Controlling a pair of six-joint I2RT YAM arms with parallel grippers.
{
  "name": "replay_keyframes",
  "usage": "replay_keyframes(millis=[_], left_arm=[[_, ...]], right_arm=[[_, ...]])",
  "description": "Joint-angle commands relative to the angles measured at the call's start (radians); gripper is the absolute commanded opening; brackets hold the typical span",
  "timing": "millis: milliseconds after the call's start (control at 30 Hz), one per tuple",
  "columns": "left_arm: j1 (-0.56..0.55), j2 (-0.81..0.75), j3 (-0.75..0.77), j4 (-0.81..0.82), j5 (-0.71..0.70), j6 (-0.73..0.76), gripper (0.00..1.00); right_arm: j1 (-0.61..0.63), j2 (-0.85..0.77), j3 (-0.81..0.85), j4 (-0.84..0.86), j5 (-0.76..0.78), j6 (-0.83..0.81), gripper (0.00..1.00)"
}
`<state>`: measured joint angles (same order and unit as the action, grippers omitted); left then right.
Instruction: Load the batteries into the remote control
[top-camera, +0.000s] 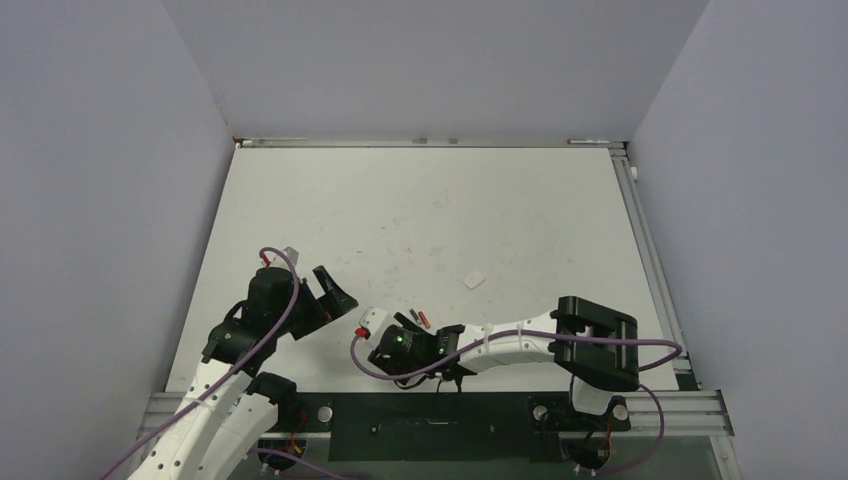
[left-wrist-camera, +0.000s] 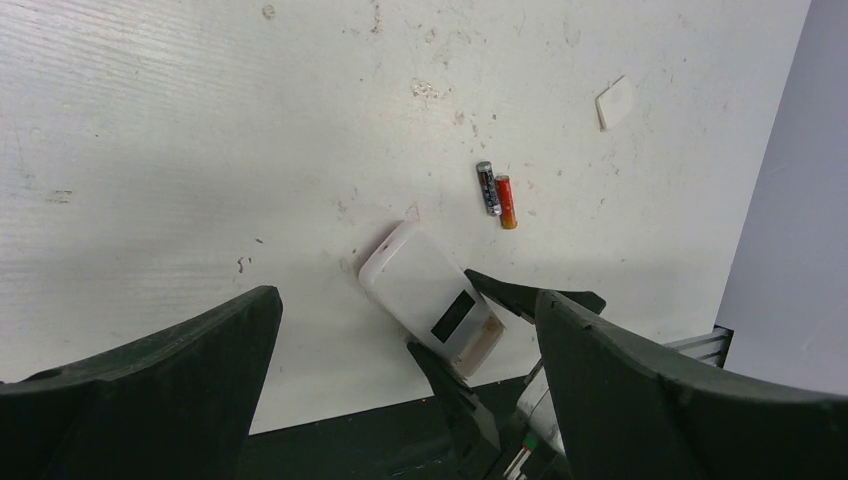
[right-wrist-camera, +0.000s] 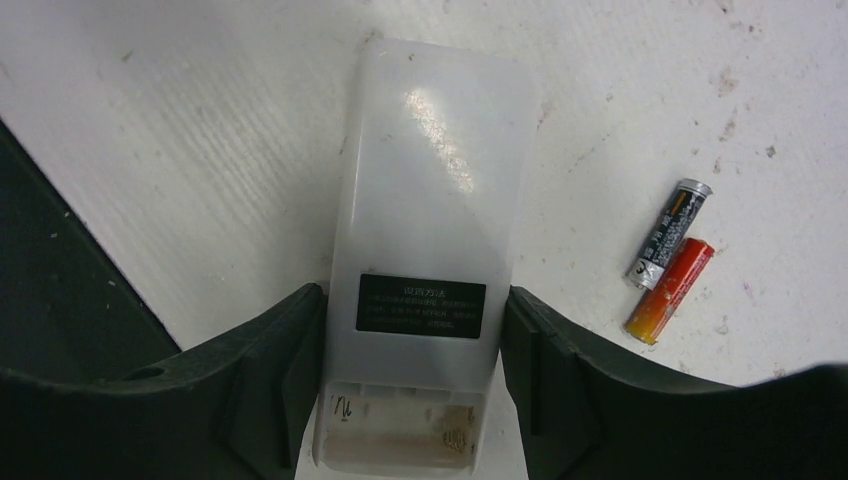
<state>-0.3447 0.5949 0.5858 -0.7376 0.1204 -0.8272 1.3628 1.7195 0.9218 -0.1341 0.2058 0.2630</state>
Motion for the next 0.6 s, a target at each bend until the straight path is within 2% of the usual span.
replay_keyframes(millis=[0,100,333,567], left_arm=[[0.007,0.0,0.037,0.027,0.017,-0.004,0.96],[0.007,-0.002,0.034,0.026,0.019,-0.003,0.96],[0.007,-0.001,0.03,0.031,0.028,0.0,0.96],[0.007,0.025,0.006,0.105,0.102,0.01,0.96]], right_arm=[[0.002,-0.049,-0.016,0.019,-0.125,-0.2,0.6],[-0.001,-0.055,-0.02,0.031,-0.159,-0.233,0.64],[-0.014,-0.088,-0.019,0.03,-0.118,-0.243,0.71],[-0.012,-0.241,-0.031,-0.016,-0.055,-0.156,0.71]])
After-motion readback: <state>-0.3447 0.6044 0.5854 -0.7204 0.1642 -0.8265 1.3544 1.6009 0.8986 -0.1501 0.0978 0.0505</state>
